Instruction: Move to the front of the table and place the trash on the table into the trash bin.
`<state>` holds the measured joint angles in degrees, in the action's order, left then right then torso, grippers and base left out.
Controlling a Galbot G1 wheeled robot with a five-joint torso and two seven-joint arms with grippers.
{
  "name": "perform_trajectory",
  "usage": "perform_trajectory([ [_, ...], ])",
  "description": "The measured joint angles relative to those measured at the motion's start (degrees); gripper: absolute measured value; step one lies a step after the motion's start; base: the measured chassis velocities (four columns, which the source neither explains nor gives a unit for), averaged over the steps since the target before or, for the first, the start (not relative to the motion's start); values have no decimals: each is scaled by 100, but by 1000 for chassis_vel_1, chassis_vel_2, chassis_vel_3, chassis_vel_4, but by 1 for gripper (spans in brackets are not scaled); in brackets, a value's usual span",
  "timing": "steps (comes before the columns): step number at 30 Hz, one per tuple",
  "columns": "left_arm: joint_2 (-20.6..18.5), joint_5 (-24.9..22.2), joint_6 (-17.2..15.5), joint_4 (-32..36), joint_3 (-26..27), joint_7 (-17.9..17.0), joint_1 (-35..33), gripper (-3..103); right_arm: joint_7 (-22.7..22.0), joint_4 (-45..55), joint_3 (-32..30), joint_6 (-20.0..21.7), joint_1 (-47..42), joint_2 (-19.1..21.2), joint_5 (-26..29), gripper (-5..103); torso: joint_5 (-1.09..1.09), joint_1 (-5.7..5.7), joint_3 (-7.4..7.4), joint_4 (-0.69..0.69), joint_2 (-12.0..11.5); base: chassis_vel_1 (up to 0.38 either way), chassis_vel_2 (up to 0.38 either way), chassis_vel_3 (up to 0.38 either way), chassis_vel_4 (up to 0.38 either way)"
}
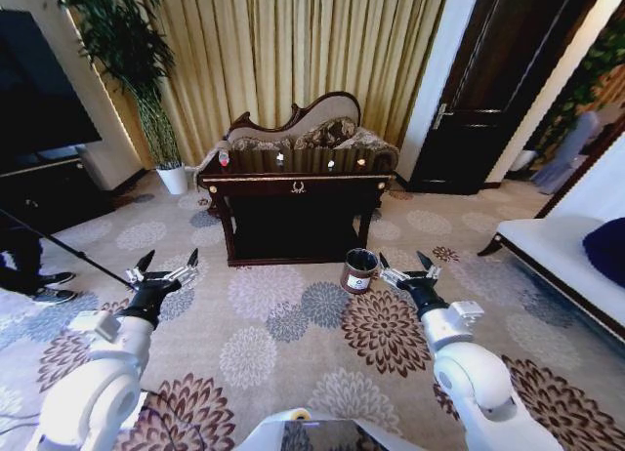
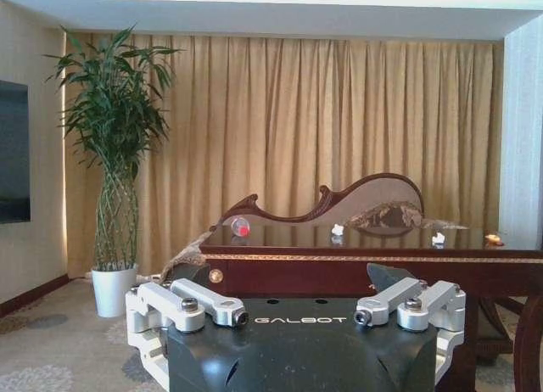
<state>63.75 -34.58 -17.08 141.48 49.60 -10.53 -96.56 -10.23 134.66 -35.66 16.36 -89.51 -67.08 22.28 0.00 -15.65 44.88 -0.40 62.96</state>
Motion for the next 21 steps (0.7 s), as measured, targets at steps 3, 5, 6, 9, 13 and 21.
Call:
perform_trajectory([
  [3, 76, 18, -3, 27, 6, 12, -48, 100, 22, -88, -1, -88, -20, 9, -302, 100, 0, 0, 0, 0, 0, 0, 0, 0, 0],
  [5, 91, 18, -3, 33, 1, 17, -59, 100, 13, -97, -1, -86, -30, -2, -344, 100, 0, 0, 0, -1, 0, 0, 0, 0, 0],
  [6, 102, 17, -3, 34, -9, 22, -71, 100, -1, -100, -2, -77, -33, -19, -360, 100, 0, 0, 0, 0, 0, 0, 0, 0, 0],
  [9, 133, 11, 15, 33, -47, 86, -101, 100, -7, -120, -1, -68, -37, -46, -377, 100, 0, 0, 0, -1, 0, 0, 0, 0, 0],
  [13, 175, 32, 37, 46, -107, 135, -117, 100, 14, -148, -3, -59, -39, -55, -387, 100, 0, 0, 0, 0, 0, 0, 0, 0, 0],
  [21, 171, 47, 49, 71, -69, 138, -131, 100, 88, -186, 10, -101, -8, -58, -376, 100, 0, 0, 0, -1, 0, 0, 0, 0, 0],
])
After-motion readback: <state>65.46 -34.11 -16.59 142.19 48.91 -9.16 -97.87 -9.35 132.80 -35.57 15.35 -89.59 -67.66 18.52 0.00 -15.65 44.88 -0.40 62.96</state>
